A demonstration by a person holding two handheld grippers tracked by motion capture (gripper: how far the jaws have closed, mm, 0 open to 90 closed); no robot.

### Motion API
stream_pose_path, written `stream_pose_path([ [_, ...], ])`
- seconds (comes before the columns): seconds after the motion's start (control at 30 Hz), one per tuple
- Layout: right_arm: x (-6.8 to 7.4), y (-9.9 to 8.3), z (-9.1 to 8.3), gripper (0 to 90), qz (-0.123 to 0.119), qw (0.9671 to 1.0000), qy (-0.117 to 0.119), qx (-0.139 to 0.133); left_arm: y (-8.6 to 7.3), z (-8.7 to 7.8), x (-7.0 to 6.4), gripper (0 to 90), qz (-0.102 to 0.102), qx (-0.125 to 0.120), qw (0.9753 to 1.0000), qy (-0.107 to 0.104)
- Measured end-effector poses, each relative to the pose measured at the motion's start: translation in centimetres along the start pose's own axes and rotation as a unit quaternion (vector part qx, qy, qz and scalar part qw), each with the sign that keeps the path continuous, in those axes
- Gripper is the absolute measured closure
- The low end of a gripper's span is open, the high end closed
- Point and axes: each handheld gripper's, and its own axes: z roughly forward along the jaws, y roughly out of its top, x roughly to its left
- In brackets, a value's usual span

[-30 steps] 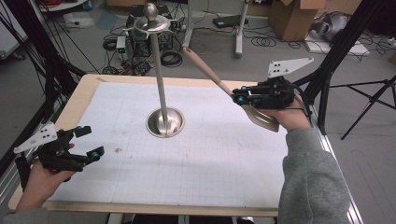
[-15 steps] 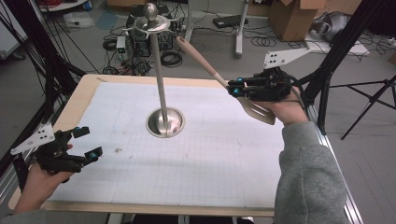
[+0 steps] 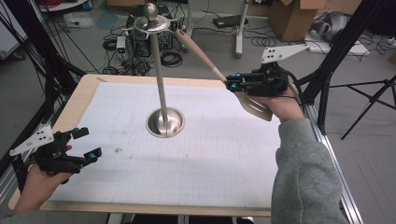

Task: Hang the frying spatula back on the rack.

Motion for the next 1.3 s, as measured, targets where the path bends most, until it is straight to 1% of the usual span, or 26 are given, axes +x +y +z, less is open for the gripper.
stream_pose_path([
  [0.1,-0.1,0.1,0.1,77.6,-0.002,1.0000,-0.002,-0.003,0.0,0.0,0.1,1.8,0.000,0.000,1.0000,0.000],
  [0.27,-0.3,0.3,0.2,77.6,0.002,1.0000,-0.005,-0.003,-0.2,-0.1,0.1,1.8,-0.001,0.001,1.0000,0.000],
  [0.43,-0.3,0.4,0.5,77.6,0.008,1.0000,0.001,-0.006,0.1,-0.1,0.0,1.8,-0.004,-0.007,1.0000,-0.004],
  [0.67,-0.3,0.4,0.7,77.6,0.013,0.9999,0.001,-0.004,-0.1,-0.2,0.2,1.8,-0.009,-0.004,1.0000,-0.003],
  [0.7,-0.4,0.4,0.7,77.6,0.013,0.9999,0.001,-0.005,-0.1,-0.2,0.2,1.8,-0.012,-0.009,0.9999,-0.007],
  [0.77,-0.4,0.4,0.8,77.6,0.012,0.9999,0.001,-0.005,0.0,-0.3,0.2,1.8,-0.011,-0.015,0.9998,-0.009],
  [0.97,-0.3,0.4,1.0,77.6,0.011,0.9999,0.005,-0.005,-0.2,-0.3,0.3,1.8,-0.015,-0.012,0.9998,-0.005],
  [1.03,-0.3,0.4,1.1,77.6,0.008,1.0000,0.001,-0.005,-0.2,-0.3,0.3,1.8,-0.014,-0.012,0.9998,-0.005],
  [1.07,-0.3,0.4,1.1,77.6,0.013,0.9999,0.001,-0.004,-0.2,-0.3,0.3,1.7,-0.014,-0.012,0.9998,-0.004],
  [1.17,-0.3,0.4,1.3,77.6,0.013,0.9999,0.004,-0.002,-0.1,-0.4,0.3,1.8,-0.013,-0.013,0.9998,-0.005],
  [1.2,-0.3,0.4,1.3,77.6,0.010,0.9999,0.002,-0.003,-0.2,-0.4,0.3,1.8,-0.014,-0.014,0.9998,-0.005],
  [1.23,-0.3,0.4,1.4,77.6,0.014,0.9999,0.004,-0.004,-0.2,-0.4,0.3,1.8,-0.014,-0.014,0.9998,-0.005],
  [1.3,-0.4,0.3,1.5,77.6,0.013,0.9999,0.004,-0.004,-0.2,-0.4,0.3,1.8,-0.014,-0.013,0.9998,-0.004],
])
